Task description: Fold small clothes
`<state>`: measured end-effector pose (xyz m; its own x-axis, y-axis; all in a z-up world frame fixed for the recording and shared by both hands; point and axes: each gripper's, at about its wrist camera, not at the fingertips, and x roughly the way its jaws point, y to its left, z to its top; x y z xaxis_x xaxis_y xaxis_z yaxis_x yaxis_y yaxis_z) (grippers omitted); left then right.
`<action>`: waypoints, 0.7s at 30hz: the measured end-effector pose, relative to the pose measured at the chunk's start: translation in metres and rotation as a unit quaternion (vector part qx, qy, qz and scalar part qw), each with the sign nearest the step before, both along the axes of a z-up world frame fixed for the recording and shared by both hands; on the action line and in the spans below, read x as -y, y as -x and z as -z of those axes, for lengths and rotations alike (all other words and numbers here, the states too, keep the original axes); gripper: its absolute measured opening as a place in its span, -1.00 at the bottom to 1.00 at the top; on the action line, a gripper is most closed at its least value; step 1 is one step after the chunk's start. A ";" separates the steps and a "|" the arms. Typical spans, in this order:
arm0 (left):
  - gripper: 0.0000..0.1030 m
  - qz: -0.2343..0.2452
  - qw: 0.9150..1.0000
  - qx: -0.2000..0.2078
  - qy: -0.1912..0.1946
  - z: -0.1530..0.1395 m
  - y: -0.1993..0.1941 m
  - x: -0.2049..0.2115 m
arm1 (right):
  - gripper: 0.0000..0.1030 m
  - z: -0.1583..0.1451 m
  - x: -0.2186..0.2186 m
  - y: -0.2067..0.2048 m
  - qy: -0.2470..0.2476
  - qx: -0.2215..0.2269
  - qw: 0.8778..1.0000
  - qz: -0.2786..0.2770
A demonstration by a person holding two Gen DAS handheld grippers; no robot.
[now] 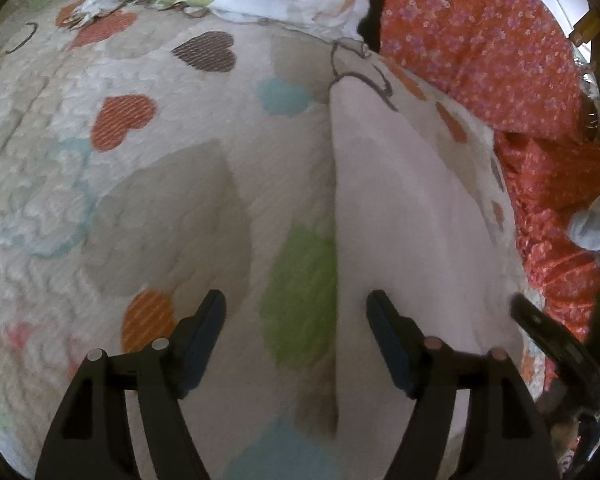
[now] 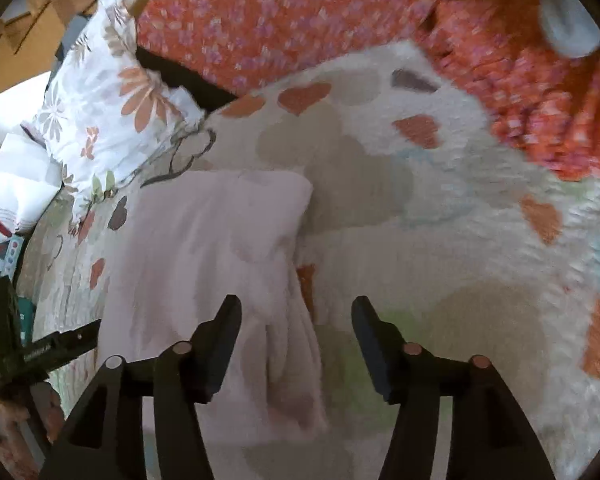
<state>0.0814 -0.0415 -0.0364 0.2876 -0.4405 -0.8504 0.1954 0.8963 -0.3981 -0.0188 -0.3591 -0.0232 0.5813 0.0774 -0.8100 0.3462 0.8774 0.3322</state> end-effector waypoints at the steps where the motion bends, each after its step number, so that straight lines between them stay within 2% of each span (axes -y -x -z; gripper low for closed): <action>1: 0.51 0.002 1.000 0.004 0.005 0.002 -0.002 0.003 | 0.22 0.009 0.004 -0.011 -0.008 -0.010 1.000 -0.003; 4: 0.61 0.006 0.999 0.009 0.033 0.011 -0.011 0.015 | 0.22 0.043 0.009 -0.049 -0.059 -0.034 0.997 -0.017; 6: 0.61 0.005 0.998 -0.004 0.059 0.019 -0.018 0.021 | 0.23 0.056 0.011 -0.062 -0.083 -0.022 0.996 -0.012; 7: 0.47 0.003 0.998 0.001 0.065 0.019 -0.019 0.022 | 0.22 0.057 0.013 -0.067 -0.087 -0.006 0.996 -0.006; 8: 0.18 0.007 0.997 0.006 0.072 0.017 -0.019 0.024 | -0.04 0.058 0.012 -0.073 -0.093 -0.003 0.996 -0.006; 9: -0.61 0.031 0.994 -0.010 0.104 0.016 -0.021 0.029 | -0.34 0.059 0.010 -0.078 -0.105 -0.001 0.994 -0.012; 10: -0.59 0.030 0.995 -0.015 0.096 0.012 -0.022 0.031 | -0.36 0.061 0.007 -0.085 -0.131 -0.004 0.991 -0.024; 11: -0.61 0.028 0.996 -0.008 0.087 0.006 -0.022 0.032 | -0.44 0.059 0.005 -0.087 -0.131 -0.005 0.991 -0.024; 12: -0.68 0.033 0.995 0.005 0.089 -0.006 -0.022 0.032 | -0.48 0.056 0.003 -0.089 -0.130 -0.005 0.991 -0.029; 13: -0.82 0.032 0.995 0.011 0.093 -0.014 -0.022 0.031 | -0.51 0.051 0.002 -0.089 -0.133 0.000 0.991 -0.030; 15: -1.00 0.029 0.994 0.030 0.099 -0.034 -0.023 0.026 | -0.55 0.033 0.002 -0.087 -0.157 0.032 0.987 -0.032; 17: -1.00 0.019 0.994 0.062 0.092 -0.055 -0.023 0.020 | -0.57 0.007 0.000 -0.085 -0.161 0.073 0.984 -0.038; 19: -1.00 -0.001 0.996 0.076 0.048 -0.061 -0.025 0.017 | -0.58 -0.006 0.000 -0.086 -0.154 0.096 0.983 -0.035; 21: -0.97 -0.017 0.998 0.067 -0.004 -0.048 -0.027 0.016 | -0.55 -0.001 0.004 -0.091 -0.126 0.080 0.989 -0.010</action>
